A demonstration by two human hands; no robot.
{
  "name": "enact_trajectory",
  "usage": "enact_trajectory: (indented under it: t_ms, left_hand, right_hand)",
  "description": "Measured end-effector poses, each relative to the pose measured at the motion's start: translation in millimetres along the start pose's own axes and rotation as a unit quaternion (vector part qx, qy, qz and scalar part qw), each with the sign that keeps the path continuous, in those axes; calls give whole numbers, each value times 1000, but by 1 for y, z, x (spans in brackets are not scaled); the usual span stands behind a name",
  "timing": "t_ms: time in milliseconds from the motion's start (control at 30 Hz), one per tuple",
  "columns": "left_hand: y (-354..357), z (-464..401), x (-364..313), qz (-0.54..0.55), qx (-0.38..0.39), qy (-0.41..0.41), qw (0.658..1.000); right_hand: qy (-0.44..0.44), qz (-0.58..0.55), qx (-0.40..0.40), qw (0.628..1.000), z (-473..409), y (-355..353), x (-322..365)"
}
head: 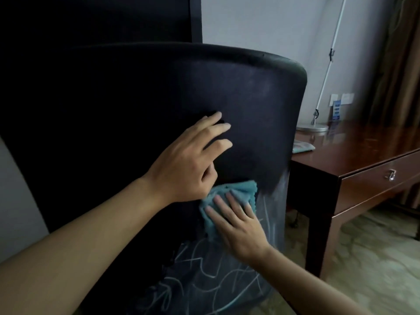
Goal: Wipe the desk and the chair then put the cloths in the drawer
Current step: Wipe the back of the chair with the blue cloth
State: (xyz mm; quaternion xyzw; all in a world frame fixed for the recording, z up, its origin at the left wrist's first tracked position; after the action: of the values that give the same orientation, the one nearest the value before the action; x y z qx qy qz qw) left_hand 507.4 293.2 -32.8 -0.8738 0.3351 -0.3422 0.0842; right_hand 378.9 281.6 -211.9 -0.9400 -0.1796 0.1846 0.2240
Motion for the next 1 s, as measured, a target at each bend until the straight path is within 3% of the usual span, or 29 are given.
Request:
enact_trajectory:
  t_ms: [100, 233, 333, 467, 533, 567, 633, 700, 767, 833, 933, 1000]
  left_hand:
    - [0, 2, 6, 14, 29, 8, 999]
    - [2, 2, 4, 25, 32, -5, 999]
    - [2, 2, 4, 20, 18, -10, 1000]
    - [9, 1, -19, -9, -5, 1, 1000]
    - [21, 4, -35, 0, 22, 25, 999]
    - [26, 6, -38, 0, 38, 30, 999]
    - [35, 10, -35, -7, 56, 32, 998]
    - [37, 12, -31, -15, 65, 32, 997]
    - [37, 11, -31, -13, 68, 33, 997]
    - [38, 11, -31, -12, 66, 32, 997]
    - [38, 12, -31, -16, 67, 40, 997]
    - [37, 11, -30, -19, 65, 41, 997]
  right_hand:
    - [-93, 29, 29, 995, -28, -21, -23]
    - [73, -4, -135, 988, -106, -80, -71]
    - [125, -49, -166, 977, -91, -56, -52]
    - [41, -58, -19, 997, 0, 7, 17]
    - [3, -33, 27, 999, 19, 11, 14]
    - [16, -32, 15, 999, 16, 6, 0]
    - [124, -38, -69, 989, -1, -16, -43]
    - [266, -67, -171, 946, -12, -42, -90]
    - [344, -130, -221, 903, -5, -42, -102]
    - [357, -154, -205, 898, 21, -15, -76]
    - [312, -134, -126, 932, 68, 18, -25]
    - [288, -128, -133, 940, 61, 8, -44]
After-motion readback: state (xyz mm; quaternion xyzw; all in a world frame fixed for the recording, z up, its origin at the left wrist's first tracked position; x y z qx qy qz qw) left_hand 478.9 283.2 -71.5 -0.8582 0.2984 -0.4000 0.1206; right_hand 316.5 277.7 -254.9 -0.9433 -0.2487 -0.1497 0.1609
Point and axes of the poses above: each hand's wrist, its own z-axis away from the middle knuckle, its own y-axis out of the palm, x = y × z, the point moved 5 cm from there along -z, towards the middle knuckle, and after that the axes turned 12 degrees about -z, right-handed, at the moved point
